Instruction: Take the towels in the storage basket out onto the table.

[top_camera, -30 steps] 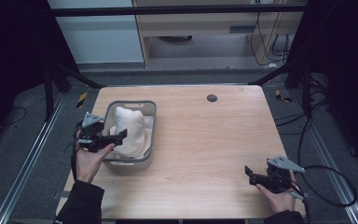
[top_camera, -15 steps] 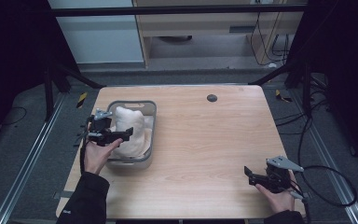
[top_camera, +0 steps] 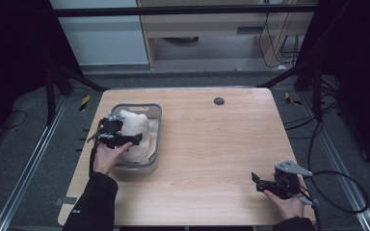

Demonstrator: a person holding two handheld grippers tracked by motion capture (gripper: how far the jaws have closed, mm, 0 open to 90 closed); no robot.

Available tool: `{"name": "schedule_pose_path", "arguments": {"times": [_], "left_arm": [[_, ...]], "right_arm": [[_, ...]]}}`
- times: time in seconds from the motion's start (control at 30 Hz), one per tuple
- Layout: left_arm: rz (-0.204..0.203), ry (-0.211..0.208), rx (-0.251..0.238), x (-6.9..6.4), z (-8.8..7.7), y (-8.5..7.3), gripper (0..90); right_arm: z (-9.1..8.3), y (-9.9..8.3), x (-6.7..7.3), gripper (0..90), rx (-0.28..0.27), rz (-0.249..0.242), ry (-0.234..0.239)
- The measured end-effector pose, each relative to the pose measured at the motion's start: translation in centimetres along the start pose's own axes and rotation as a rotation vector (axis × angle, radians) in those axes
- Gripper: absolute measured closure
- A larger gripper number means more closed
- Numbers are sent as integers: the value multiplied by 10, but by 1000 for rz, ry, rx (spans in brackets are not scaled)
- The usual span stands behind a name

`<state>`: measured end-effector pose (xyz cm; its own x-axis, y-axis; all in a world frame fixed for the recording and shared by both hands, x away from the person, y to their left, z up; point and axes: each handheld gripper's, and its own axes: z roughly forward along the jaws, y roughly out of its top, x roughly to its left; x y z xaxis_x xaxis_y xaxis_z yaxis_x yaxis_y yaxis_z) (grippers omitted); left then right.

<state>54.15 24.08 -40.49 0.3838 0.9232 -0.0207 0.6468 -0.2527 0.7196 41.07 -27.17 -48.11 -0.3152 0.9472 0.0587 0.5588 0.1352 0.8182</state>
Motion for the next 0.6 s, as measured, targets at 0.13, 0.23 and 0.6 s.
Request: {"name": "schedule_pose_path", "arguments": {"times": [0.13,0.23,0.6], "left_arm": [[-2,12,36,0,9,-3,26],[-1,24,39,1,11,-4,57],[-7,33,33,1,16,-7,211]], "right_arm": [[1,0,1,58,10,1,6],[1,0,1,56,16,-1,8],[2,-1,1,54,23,-5,7]]}}
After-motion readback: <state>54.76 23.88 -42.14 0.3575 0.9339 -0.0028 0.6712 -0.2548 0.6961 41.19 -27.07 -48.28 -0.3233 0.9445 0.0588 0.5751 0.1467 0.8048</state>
